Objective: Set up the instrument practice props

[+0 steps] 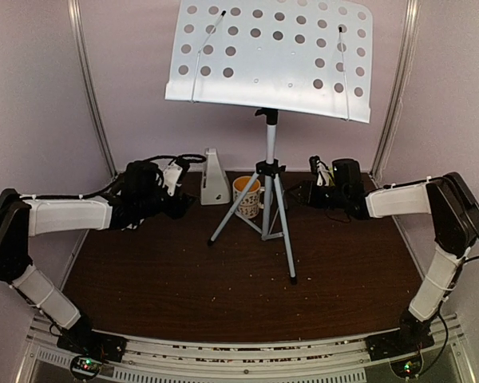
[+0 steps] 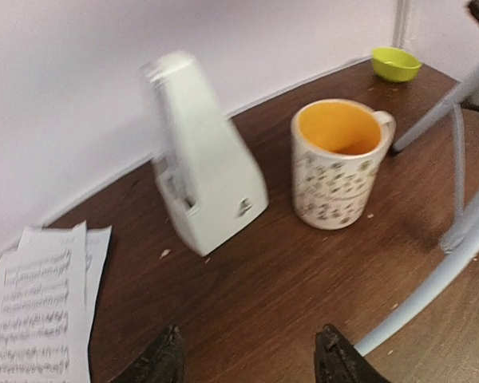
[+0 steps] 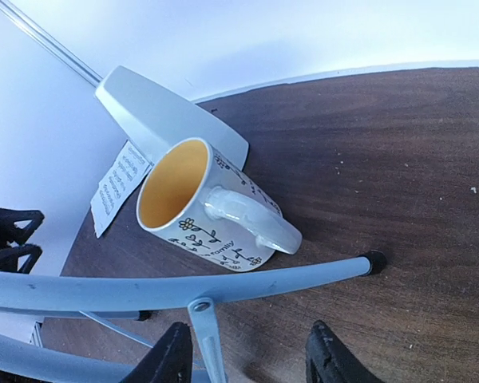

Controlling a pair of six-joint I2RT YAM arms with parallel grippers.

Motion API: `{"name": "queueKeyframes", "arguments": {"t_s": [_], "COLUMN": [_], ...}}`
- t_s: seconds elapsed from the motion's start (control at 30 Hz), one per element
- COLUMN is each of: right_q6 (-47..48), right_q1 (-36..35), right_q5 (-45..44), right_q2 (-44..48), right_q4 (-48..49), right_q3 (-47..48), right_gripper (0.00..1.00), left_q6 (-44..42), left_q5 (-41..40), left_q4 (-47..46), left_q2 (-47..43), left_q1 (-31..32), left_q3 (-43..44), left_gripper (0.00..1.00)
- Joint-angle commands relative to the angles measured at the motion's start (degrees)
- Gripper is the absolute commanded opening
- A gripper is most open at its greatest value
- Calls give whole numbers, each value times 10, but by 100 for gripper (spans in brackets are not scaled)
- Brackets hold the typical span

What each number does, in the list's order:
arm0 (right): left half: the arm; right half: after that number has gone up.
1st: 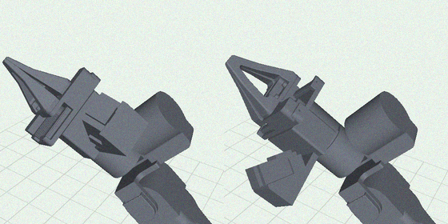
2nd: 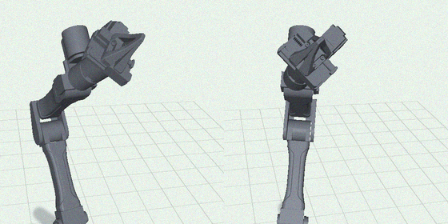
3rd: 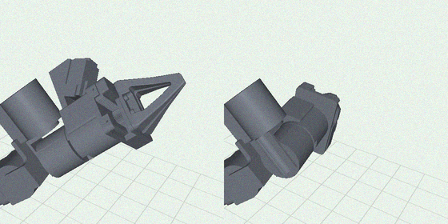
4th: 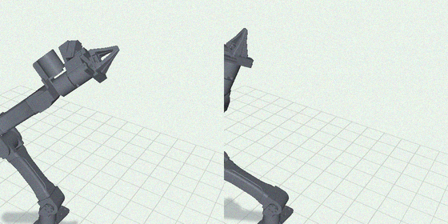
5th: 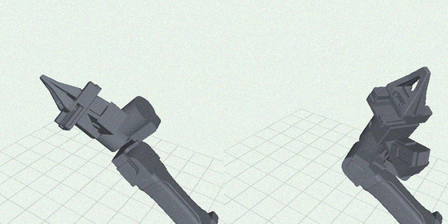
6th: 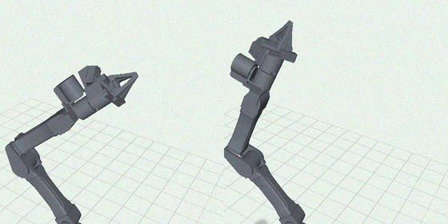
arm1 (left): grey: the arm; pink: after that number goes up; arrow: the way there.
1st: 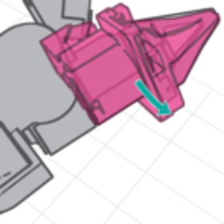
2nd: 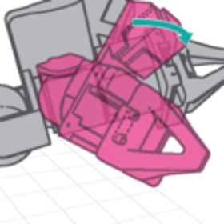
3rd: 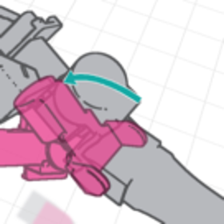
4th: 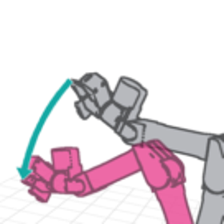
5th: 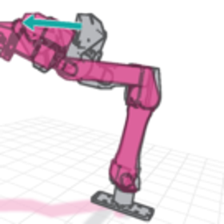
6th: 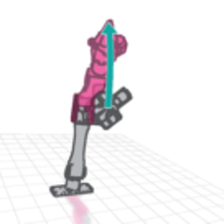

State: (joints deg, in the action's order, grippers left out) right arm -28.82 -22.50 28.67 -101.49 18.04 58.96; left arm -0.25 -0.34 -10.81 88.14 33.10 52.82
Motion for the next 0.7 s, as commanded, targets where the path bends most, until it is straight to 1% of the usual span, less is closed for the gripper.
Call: {"name": "queueKeyframes", "arguments": {"t_s": [0.0,0.2,0.3,0.4,0.5,0.67], "right_q6": [5,0,-6,-9,-11,-1], "right_q1": [6,7,7,7,5,4], "right_q5": [-3,4,6,7,6,-2], "right_q2": [44,77,95,114,131,165], "right_q4": [15,19,27,33,33,14], "right_q3": [-26,-54,-72,-92,-108,-124], "right_gripper": [50,51,51,51,51,50], "left_q6": [107,187,207,222,242,241], "left_q5": [-30,-20,-43,-59,-59,-57], "left_q4": [104,156,176,206,249,247], "left_q2": [-24,-18,-2,33,92,137], "left_q1": [-69,-165,-198,-226,-251,-265], "left_q3": [-3,-5,7,39,83,109], "left_gripper": [57,58,58,59,56,55]}}
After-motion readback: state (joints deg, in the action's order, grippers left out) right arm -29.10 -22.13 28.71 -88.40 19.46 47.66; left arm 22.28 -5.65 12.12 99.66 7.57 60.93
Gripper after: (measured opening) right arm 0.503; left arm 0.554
